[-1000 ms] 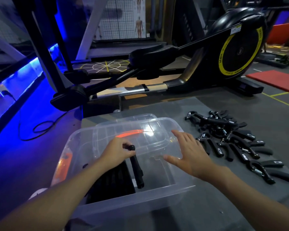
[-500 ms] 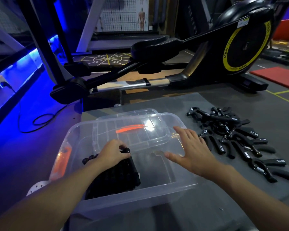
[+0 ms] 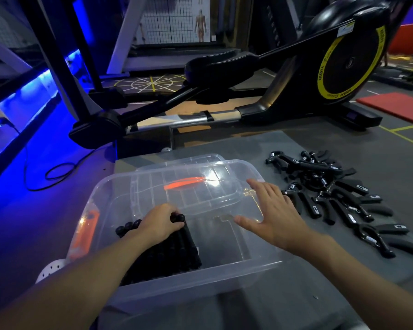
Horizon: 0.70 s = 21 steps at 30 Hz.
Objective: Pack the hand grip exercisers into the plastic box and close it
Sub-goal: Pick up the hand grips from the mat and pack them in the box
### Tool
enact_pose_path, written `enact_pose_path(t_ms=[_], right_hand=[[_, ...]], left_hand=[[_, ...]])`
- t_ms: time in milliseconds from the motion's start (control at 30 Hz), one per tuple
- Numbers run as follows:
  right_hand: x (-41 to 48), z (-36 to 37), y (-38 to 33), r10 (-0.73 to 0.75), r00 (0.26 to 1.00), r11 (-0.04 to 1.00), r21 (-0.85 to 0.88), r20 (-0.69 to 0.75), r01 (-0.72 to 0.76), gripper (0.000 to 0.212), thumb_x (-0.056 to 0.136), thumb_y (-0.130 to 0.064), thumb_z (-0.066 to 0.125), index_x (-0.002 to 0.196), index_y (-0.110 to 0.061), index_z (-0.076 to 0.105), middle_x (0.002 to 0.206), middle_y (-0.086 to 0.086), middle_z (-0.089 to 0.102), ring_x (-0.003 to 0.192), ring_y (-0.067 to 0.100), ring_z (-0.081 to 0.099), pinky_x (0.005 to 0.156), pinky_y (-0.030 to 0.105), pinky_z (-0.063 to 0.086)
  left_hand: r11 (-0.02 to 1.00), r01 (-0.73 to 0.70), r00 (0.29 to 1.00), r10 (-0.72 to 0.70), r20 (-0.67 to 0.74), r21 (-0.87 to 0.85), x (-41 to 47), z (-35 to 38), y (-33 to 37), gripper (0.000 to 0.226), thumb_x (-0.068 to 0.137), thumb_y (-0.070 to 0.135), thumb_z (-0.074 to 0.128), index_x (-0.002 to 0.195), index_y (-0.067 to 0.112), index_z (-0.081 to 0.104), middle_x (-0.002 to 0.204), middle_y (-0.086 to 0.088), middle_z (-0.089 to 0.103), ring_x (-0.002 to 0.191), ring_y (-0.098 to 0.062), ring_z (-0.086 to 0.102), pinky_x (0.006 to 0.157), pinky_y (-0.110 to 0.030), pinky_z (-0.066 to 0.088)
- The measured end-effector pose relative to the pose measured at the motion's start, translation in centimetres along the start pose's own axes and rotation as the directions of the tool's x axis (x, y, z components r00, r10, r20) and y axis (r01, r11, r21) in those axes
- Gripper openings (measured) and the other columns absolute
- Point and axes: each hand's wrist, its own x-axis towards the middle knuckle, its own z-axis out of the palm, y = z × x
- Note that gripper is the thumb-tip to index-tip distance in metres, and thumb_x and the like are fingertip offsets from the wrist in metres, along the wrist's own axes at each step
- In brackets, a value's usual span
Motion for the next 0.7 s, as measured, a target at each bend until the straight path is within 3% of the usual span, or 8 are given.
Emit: enact_pose_path(t_ms=[200, 300, 367, 467, 533, 600, 700], right_hand=[[-0.1, -0.1, -0.1, 0.003, 1.000, 0.999, 0.035, -0.008, -0.002, 0.091, 0.078, -0.077, 0.044, 0.149, -0.031, 0.012, 0.152, -0.013, 0.025, 0.142, 0.009, 0.016, 0.112, 0.043, 0.025], [-0.1, -0.1, -0.1, -0.001, 1.000, 0.999, 0.052, -0.022, 0.002, 0.089, 0.079, -0.075, 0.045, 0.149, -0.031, 0.014, 0.152, -0.014, 0.026, 0.142, 0.008, 0.016, 0.112, 0.043, 0.025], [0.0, 0.0, 0.0, 0.003, 0.999, 0.997, 0.071, -0.034, 0.000, 0.086, 0.080, -0.073, 0.046, 0.149, -0.031, 0.015, 0.151, -0.014, 0.027, 0.141, 0.008, 0.018, 0.112, 0.043, 0.025], [0.0, 0.3, 0.3, 0.023, 0.997, 0.986, 0.166, -0.076, -0.010, 0.077, 0.083, -0.067, 0.047, 0.146, -0.032, 0.021, 0.145, -0.014, 0.035, 0.136, 0.006, 0.028, 0.110, 0.041, 0.030], [0.0, 0.2, 0.3, 0.116, 0.986, 0.923, 0.381, -0.119, -0.062, 0.065, 0.088, -0.055, 0.055, 0.143, -0.030, 0.031, 0.136, -0.015, 0.043, 0.128, 0.003, 0.039, 0.105, 0.031, 0.034], [0.3, 0.0, 0.6, 0.271, 0.953, 0.751, 0.649, -0.137, -0.120, 0.048, 0.092, -0.041, 0.057, 0.136, -0.027, 0.042, 0.128, -0.012, 0.052, 0.116, 0.003, 0.051, 0.096, 0.025, 0.042], [0.7, 0.0, 2.6, 0.446, 0.877, 0.626, 0.763, -0.179, -0.163, 0.029, 0.098, -0.031, 0.052, 0.126, -0.024, 0.049, 0.117, -0.007, 0.057, 0.100, 0.003, 0.057, 0.077, 0.017, 0.049]], left_hand=[[1.000, -0.008, 1.000, 0.008, 0.006, -0.011, -0.1, 0.1, 0.0, 0.010, 0.081, 0.029, 0.073, 0.089, 0.023, 0.070, 0.089, 0.007, 0.068, 0.084, -0.012, 0.064, 0.082, -0.039, 0.054], [1.000, -0.006, 1.000, 0.006, -0.031, -0.020, -0.3, -0.1, 0.5, 0.024, 0.082, 0.031, 0.071, 0.104, 0.020, 0.068, 0.101, 0.005, 0.066, 0.095, -0.014, 0.062, 0.088, -0.035, 0.051], [0.997, -0.046, 0.996, 0.042, -0.075, -0.056, -0.3, -0.5, 1.6, 0.033, 0.082, 0.032, 0.072, 0.112, 0.020, 0.065, 0.104, 0.007, 0.062, 0.099, -0.013, 0.060, 0.088, -0.029, 0.048], [0.974, -0.183, 0.970, 0.156, -0.187, -0.133, -0.3, -1.7, 5.1, 0.028, 0.082, 0.026, 0.072, 0.109, 0.020, 0.067, 0.098, 0.009, 0.063, 0.095, -0.009, 0.060, 0.084, -0.018, 0.043], [0.942, -0.280, 0.938, 0.227, -0.261, -0.186, -0.4, -2.5, 8.6, 0.022, 0.084, 0.022, 0.070, 0.105, 0.018, 0.069, 0.097, 0.008, 0.066, 0.092, -0.006, 0.060, 0.080, -0.011, 0.042], [0.911, -0.355, 0.909, 0.284, -0.304, -0.210, -0.2, -3.1, 12.1, 0.016, 0.086, 0.021, 0.068, 0.101, 0.016, 0.069, 0.097, 0.007, 0.067, 0.091, -0.006, 0.060, 0.082, -0.014, 0.045], [0.872, -0.436, 0.877, 0.356, -0.324, -0.223, 1.1, -3.0, 16.5, 0.016, 0.087, 0.024, 0.064, 0.101, 0.017, 0.069, 0.100, 0.006, 0.065, 0.096, -0.007, 0.059, 0.087, -0.021, 0.046]])
